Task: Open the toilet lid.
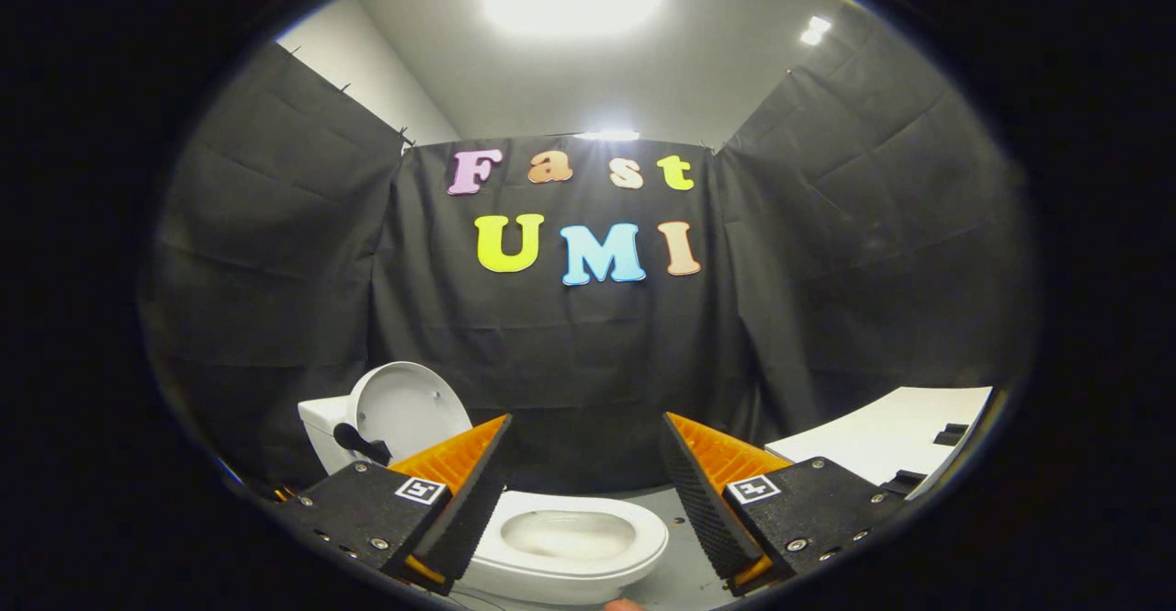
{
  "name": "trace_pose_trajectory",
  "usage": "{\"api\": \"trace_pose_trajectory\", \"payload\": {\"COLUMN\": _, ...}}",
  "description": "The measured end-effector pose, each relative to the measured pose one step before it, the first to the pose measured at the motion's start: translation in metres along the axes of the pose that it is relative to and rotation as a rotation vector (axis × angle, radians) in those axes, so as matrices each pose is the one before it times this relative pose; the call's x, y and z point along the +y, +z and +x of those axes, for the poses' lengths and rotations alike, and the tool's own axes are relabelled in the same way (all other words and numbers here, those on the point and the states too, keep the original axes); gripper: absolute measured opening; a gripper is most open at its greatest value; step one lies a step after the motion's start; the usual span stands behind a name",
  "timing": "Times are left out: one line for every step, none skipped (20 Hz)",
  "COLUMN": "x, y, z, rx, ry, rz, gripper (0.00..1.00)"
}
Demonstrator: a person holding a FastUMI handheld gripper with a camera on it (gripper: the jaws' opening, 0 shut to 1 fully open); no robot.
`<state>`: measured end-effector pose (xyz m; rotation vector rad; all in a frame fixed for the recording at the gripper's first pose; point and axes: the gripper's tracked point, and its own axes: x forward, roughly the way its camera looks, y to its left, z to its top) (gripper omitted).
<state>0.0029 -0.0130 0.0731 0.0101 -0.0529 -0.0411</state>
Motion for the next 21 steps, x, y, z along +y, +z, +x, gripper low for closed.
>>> {"api": "trace_pose_trajectory", "payload": {"x": -0.00569, "y": -0.00364, "z": -0.00173, "rx": 0.00848, "ry": -0.01097, "rz": 0.0174, "gripper": 0.95}}
{"api": "trace_pose_trajectory", "payload": {"x": -0.00302, "y": -0.00424, "z": -0.00048, "rx": 0.0104, "ry": -0.00709, "rz": 0.01806, "gripper": 0.95}}
{"api": "trace_pose_trajectory", "payload": {"x": -0.00177, "y": -0.00431, "z": 0.00049, "rx": 0.01556, "ry": -0.00035, "rz": 0.01241, "gripper": 0.95}}
{"api": "trace_pose_trajectory", "payload": {"x": 0.00041, "y": -0.00373, "z": 0.0001, "rx": 0.01571, "ry": 0.00625, "rz": 0.00978, "gripper": 0.95}}
{"api": "trace_pose_trajectory", "payload": {"x": 0.00029, "y": -0.00258, "z": 0.00064, "rx": 0.01102, "ry": 0.00469, "rz": 0.00234, "gripper": 0.95}}
{"api": "trace_pose_trajectory", "payload": {"x": -0.00058, "y": 0.00018, "z": -0.00043, "rx": 0.00351, "ry": 0.00332, "rz": -0.00341, "gripper": 0.95}}
{"api": "trace_pose_trajectory", "payload": {"x": 0.00047, "y": 0.00089, "z": -0.00053, "rx": -0.00105, "ry": 0.00271, "rz": -0.00729, "gripper": 0.96}}
{"api": "trace_pose_trajectory", "payload": {"x": 0.0022, "y": 0.00019, "z": -0.00001, "rx": -0.00333, "ry": 0.00628, "rz": -0.00832, "gripper": 0.95}}
{"api": "trace_pose_trajectory", "payload": {"x": 0.00321, "y": 0.00054, "z": -0.00035, "rx": -0.00263, "ry": 0.00909, "rz": -0.00782, "gripper": 0.95}}
{"api": "trace_pose_trajectory", "payload": {"x": 0.00341, "y": -0.00126, "z": -0.00091, "rx": 0.0001, "ry": 0.00955, "rz": -0.00623, "gripper": 0.95}}
{"api": "trace_pose_trajectory", "payload": {"x": 0.00355, "y": -0.00053, "z": -0.00057, "rx": -0.00048, "ry": 0.0092, "rz": -0.00472, "gripper": 0.95}}
{"api": "trace_pose_trajectory", "payload": {"x": 0.00259, "y": -0.00108, "z": 0.00064, "rx": -0.00014, "ry": 0.00839, "rz": -0.00623, "gripper": 0.95}}
{"api": "trace_pose_trajectory", "payload": {"x": 0.00215, "y": -0.00268, "z": 0.00011, "rx": 0.00821, "ry": 0.00552, "rz": -0.00478, "gripper": 0.95}}
{"api": "trace_pose_trajectory", "payload": {"x": 0.00038, "y": -0.00197, "z": -0.00111, "rx": 0.00153, "ry": 0.00318, "rz": -0.00195, "gripper": 0.95}}
{"api": "trace_pose_trajectory", "payload": {"x": 0.00112, "y": 0.00031, "z": -0.00084, "rx": -0.00127, "ry": 0.00139, "rz": -0.00066, "gripper": 0.95}}
{"api": "trace_pose_trajectory", "payload": {"x": 0.00164, "y": -0.00044, "z": -0.00011, "rx": -0.00007, "ry": 0.00233, "rz": 0.00007, "gripper": 0.95}}
{"api": "trace_pose_trajectory", "payload": {"x": 0.00233, "y": 0.00004, "z": -0.00032, "rx": 0.00072, "ry": 0.00578, "rz": -0.00263, "gripper": 0.95}}
{"api": "trace_pose_trajectory", "payload": {"x": 0.00076, "y": 0.0001, "z": 0.00005, "rx": 0.00069, "ry": 0.00296, "rz": -0.0059, "gripper": 0.95}}
{"api": "trace_pose_trajectory", "payload": {"x": -0.00002, "y": 0.00066, "z": -0.00013, "rx": -0.00217, "ry": -0.00059, "rz": -0.00571, "gripper": 0.95}}
{"api": "trace_pose_trajectory", "payload": {"x": 0.00004, "y": 0.00091, "z": -0.00095, "rx": -0.00461, "ry": -0.00093, "rz": -0.00232, "gripper": 0.95}}
{"api": "trace_pose_trajectory", "payload": {"x": -0.00027, "y": 0.00005, "z": -0.00002, "rx": -0.00062, "ry": -0.00039, "rz": -0.00037, "gripper": 0.95}}
